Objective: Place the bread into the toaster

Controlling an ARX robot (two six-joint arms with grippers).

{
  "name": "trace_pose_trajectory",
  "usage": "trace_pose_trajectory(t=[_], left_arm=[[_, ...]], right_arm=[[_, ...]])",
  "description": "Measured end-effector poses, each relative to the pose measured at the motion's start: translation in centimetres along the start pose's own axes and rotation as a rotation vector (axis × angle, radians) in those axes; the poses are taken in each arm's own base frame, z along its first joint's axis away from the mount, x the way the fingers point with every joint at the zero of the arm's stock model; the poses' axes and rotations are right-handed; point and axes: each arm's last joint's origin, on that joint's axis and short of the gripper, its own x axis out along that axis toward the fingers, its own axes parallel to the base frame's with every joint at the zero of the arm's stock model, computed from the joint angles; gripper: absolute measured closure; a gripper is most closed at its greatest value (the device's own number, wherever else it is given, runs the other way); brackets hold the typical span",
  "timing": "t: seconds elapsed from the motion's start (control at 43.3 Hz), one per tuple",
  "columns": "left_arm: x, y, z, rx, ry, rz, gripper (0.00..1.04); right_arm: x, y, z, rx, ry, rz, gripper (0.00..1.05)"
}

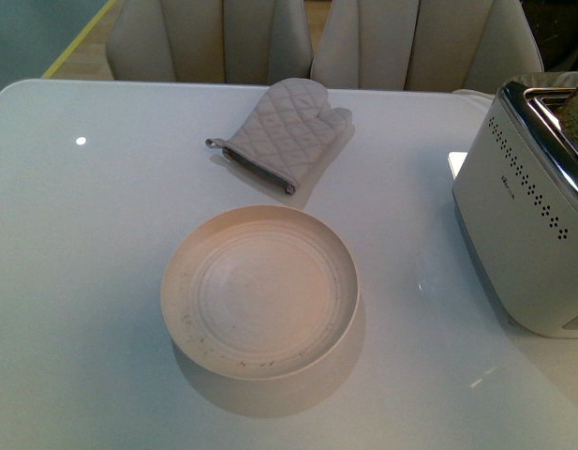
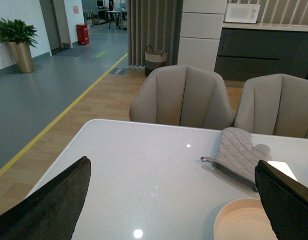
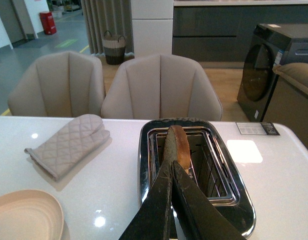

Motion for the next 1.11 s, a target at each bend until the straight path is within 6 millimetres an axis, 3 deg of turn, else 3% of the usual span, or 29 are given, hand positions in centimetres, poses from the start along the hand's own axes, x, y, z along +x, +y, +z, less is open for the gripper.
trace_pose_trajectory(t=[1.039,1.108], left_arm=[[0.0,0.0,0.0,0.000,0.000,0.000,0.07],[0.0,0.0,0.0,0.000,0.000,0.000,0.07]], right_arm=[[-2.8,0.0,-0.8,0.000,-0.020,-0.001,1.03],[-2.8,0.0,-0.8,0.000,-0.021,-0.001,0.93]])
